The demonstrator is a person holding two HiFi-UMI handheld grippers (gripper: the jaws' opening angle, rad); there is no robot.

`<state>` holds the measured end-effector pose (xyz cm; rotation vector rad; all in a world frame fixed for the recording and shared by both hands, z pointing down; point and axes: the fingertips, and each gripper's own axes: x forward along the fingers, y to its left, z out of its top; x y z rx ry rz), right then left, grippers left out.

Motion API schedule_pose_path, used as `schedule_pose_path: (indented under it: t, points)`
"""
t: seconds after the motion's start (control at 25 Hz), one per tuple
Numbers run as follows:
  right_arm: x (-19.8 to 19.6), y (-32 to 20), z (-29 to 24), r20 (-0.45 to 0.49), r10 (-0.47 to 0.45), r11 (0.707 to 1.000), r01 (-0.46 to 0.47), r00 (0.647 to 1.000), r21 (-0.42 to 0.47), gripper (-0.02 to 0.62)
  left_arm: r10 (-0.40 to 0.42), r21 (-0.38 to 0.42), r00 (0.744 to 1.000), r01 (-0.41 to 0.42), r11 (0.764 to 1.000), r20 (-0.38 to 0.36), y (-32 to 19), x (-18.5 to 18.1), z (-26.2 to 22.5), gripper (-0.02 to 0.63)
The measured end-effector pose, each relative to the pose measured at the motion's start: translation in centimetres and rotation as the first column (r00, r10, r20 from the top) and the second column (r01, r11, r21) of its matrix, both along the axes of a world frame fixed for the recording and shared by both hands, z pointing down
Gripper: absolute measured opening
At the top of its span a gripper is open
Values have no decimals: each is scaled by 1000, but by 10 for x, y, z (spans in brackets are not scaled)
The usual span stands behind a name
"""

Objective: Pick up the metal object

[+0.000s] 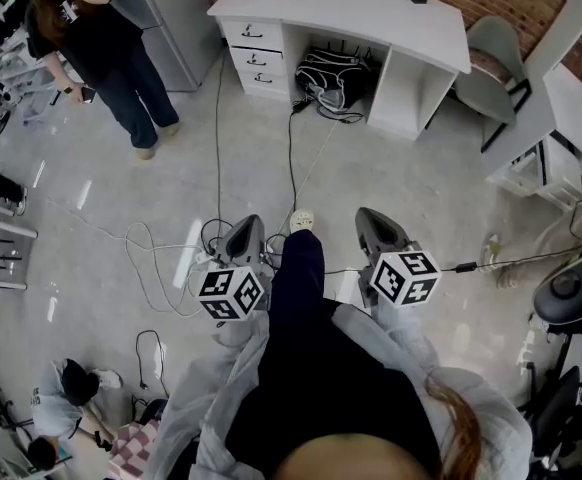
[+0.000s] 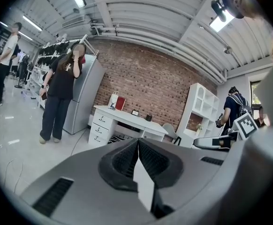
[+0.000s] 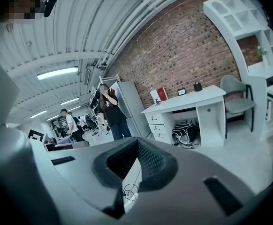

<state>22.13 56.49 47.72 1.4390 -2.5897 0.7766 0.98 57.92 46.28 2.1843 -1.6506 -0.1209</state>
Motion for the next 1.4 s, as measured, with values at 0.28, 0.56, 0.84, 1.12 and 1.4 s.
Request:
schedule_pose_path:
  t: [0.28,0.56,0.84,1.12,1.4]
  points:
    - [2,-50,1,-14,2,1000,-2,1000,-9,6,1,-5,1000,-1,1000,-2,-52,0,3,17]
    - [-6,-120,-5,-26,-10,1000,9,1000,-21,6,19,-1,1000,-19,1000,-11,-124,0,-3,17]
    - [-12,-204,-19,-22,15,1000,-16,1000,-23,6,23,-18,1000,-23,1000,-12,-203,-10,-11,17]
    - [-28,-284,-25,-8,35,999,-35,999,-16,6,26,-15,1000,-26,1000,-10,-281,-28,-11,17]
    - [-47,-356,-23,-4,33,999,-33,999,-13,6,21,-5,1000,-21,1000,2,-350,-49,-12,17]
